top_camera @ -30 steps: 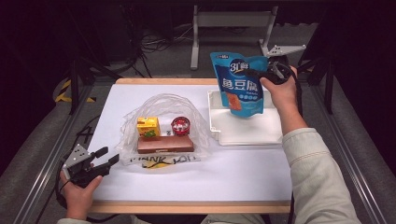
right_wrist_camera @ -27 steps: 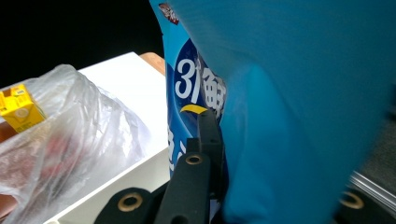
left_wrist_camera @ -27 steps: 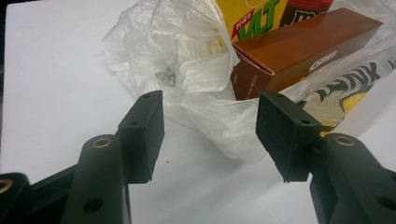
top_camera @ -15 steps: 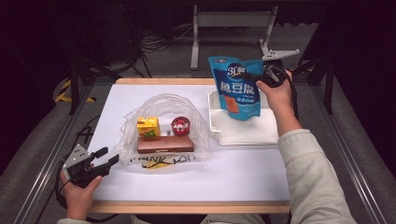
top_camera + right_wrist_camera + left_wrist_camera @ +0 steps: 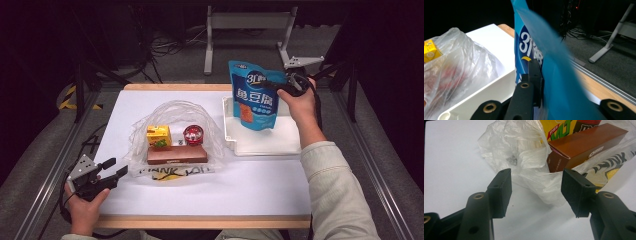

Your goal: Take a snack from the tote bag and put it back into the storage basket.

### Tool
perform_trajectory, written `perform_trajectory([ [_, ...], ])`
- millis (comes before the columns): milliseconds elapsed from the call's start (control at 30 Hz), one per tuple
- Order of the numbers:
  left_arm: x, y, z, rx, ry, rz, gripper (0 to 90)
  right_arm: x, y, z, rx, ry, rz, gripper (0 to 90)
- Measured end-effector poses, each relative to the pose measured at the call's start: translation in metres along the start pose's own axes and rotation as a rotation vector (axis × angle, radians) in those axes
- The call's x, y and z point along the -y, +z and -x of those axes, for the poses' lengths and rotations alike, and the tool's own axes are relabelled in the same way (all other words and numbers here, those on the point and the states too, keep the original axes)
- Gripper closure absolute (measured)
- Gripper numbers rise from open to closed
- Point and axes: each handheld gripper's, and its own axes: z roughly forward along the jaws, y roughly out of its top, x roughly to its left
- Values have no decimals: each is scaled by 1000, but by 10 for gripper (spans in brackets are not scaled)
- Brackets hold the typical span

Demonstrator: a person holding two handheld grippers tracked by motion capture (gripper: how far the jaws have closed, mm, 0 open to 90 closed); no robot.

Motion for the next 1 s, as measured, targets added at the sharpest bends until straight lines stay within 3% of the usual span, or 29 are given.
perform_trajectory([
  [267, -1, 1, 0, 2, 4, -2, 421, 6, -2, 1, -5, -1, 17, 848],
  [400, 0, 1, -1, 2, 2, 0, 421, 5, -3, 0, -8, -1, 25, 754],
  [433, 0, 1, -1, 2, 1, 0, 421, 4, -4, -1, -19, 2, 38, 686],
  [467, 0, 1, -1, 2, 1, 1, 421, 4, -4, -1, -19, 2, 38, 686],
  [633, 0, 1, -1, 3, 2, -1, 420, -8, -11, -7, 5, -14, 83, 549],
  [767, 0, 1, 0, 5, 1, -5, 420, -18, -21, -11, 28, -45, 129, 511],
  [1000, -1, 2, 0, -2, 2, -3, 421, -30, -38, -18, 36, -72, 151, 504],
])
